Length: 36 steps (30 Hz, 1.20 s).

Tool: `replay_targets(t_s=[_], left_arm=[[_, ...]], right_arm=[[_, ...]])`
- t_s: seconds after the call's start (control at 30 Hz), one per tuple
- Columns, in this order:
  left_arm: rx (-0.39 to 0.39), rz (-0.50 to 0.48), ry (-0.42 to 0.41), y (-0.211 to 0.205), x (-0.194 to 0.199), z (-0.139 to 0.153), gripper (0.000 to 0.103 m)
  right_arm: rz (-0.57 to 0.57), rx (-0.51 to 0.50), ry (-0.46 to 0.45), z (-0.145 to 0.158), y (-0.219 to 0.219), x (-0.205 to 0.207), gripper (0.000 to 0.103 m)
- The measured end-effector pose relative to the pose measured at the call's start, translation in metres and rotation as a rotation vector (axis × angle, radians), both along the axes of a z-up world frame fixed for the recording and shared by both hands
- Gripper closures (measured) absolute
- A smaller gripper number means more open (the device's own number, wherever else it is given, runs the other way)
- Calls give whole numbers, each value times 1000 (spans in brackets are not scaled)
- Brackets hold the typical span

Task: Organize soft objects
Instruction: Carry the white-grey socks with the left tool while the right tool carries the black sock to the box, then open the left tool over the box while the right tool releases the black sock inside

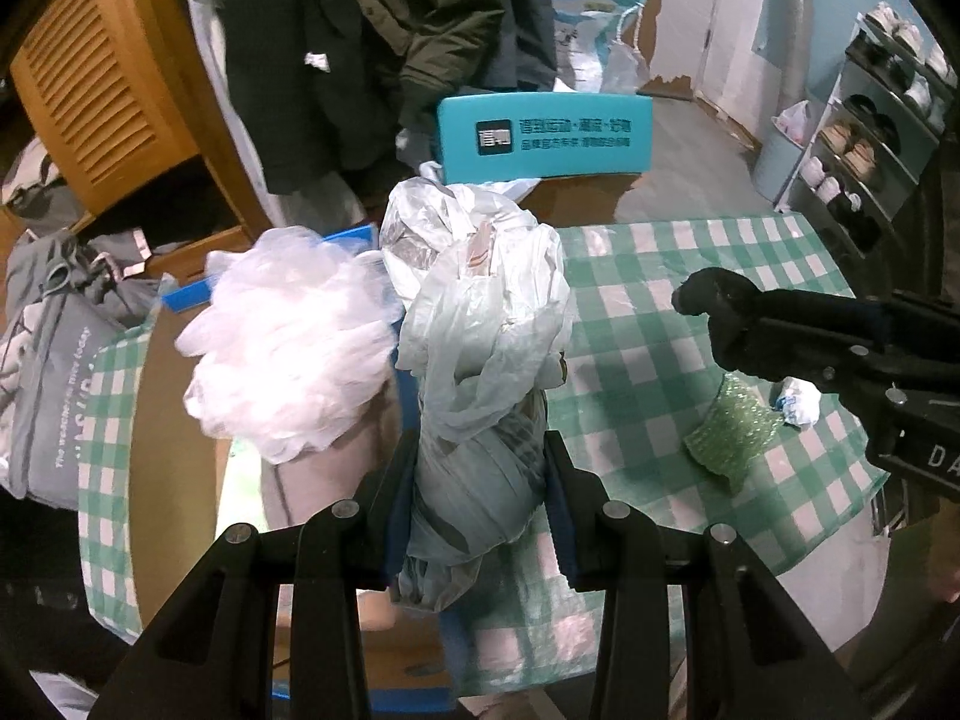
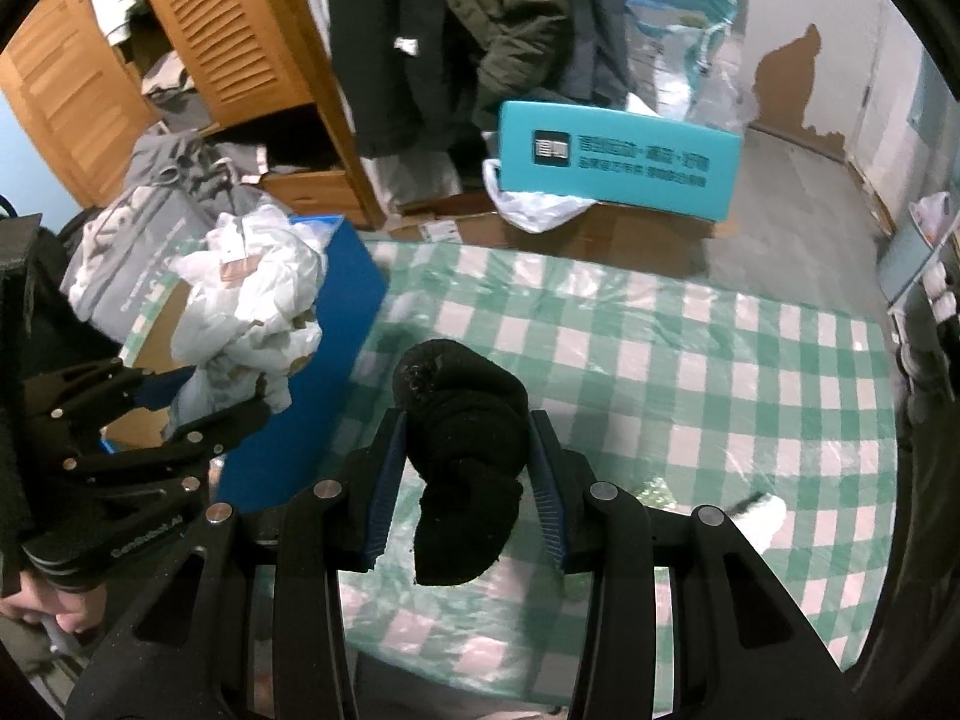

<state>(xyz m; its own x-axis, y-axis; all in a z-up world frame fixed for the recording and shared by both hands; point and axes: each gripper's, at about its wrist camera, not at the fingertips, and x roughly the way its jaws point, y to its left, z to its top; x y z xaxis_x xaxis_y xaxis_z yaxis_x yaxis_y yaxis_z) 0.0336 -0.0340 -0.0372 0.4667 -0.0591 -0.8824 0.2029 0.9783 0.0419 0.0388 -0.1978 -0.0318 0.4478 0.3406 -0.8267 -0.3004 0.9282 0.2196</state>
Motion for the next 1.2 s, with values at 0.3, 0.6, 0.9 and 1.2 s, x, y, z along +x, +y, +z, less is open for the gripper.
replay_targets(t_s=[0.3, 0.6, 0.9, 1.2], left_arm=[[8, 54, -5, 30, -9, -1, 64], [6, 108, -13, 62, -16, -2, 64], [-13, 185, 9, 103, -19, -12, 64], [-30, 267, 36, 142, -23, -25, 64]], right_arm=[[62, 11, -3, 5, 36, 0, 64], [130, 25, -2, 9, 75, 1, 64], [184, 26, 22, 5, 111, 2, 64], [250, 8, 52, -7, 155, 0, 64]])
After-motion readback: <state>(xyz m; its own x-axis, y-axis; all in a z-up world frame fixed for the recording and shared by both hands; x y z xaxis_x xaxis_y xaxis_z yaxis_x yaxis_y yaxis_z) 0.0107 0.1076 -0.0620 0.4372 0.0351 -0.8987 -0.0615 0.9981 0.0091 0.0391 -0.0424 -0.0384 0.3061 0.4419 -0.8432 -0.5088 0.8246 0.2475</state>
